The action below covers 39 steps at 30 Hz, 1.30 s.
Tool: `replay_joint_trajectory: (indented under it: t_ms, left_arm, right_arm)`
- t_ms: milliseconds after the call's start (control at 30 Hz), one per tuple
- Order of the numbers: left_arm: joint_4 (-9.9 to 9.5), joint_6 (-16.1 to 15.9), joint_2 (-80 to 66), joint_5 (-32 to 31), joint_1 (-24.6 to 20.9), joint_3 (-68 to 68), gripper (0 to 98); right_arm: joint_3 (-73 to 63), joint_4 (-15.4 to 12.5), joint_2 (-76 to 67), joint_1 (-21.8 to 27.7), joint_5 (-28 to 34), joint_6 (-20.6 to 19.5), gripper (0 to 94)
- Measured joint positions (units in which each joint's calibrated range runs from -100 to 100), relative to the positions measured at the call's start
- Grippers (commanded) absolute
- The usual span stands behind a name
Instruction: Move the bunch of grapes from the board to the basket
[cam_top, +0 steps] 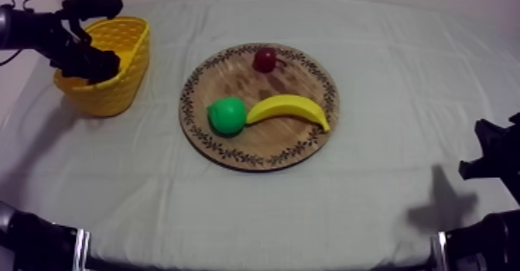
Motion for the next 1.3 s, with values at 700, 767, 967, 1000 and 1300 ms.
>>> replay_joint_trajectory:
  t_ms: [700, 767, 967, 1000, 1300]
  left_arm:
    - [0.11, 1.94, -14.25, -2.33, 0.87, 5.28, 62.8]
    - [0.17, 2.33, -16.89, -2.23, 0.68, 6.28, 58.4]
    - [0.17, 3.43, -26.8, -2.28, -0.62, 10.33, 43.7]
    - [0.17, 3.61, -28.59, -2.28, -0.91, 11.19, 42.1]
    - [0.12, 4.64, -44.84, -0.27, -4.07, 21.68, 36.3]
  right_arm:
    - [0.0, 0.0, 0.0, 0.0, 0.0, 0.0, 0.5]
    - [0.0, 0.0, 0.0, 0.0, 0.0, 0.0, 0.5]
    - [0.0, 0.0, 0.0, 0.0, 0.0, 0.0, 0.5]
    - [0.0, 0.0, 0.0, 0.0, 0.0, 0.0, 0.5]
    - [0.0, 0.0, 0.0, 0.0, 0.0, 0.0, 0.5]
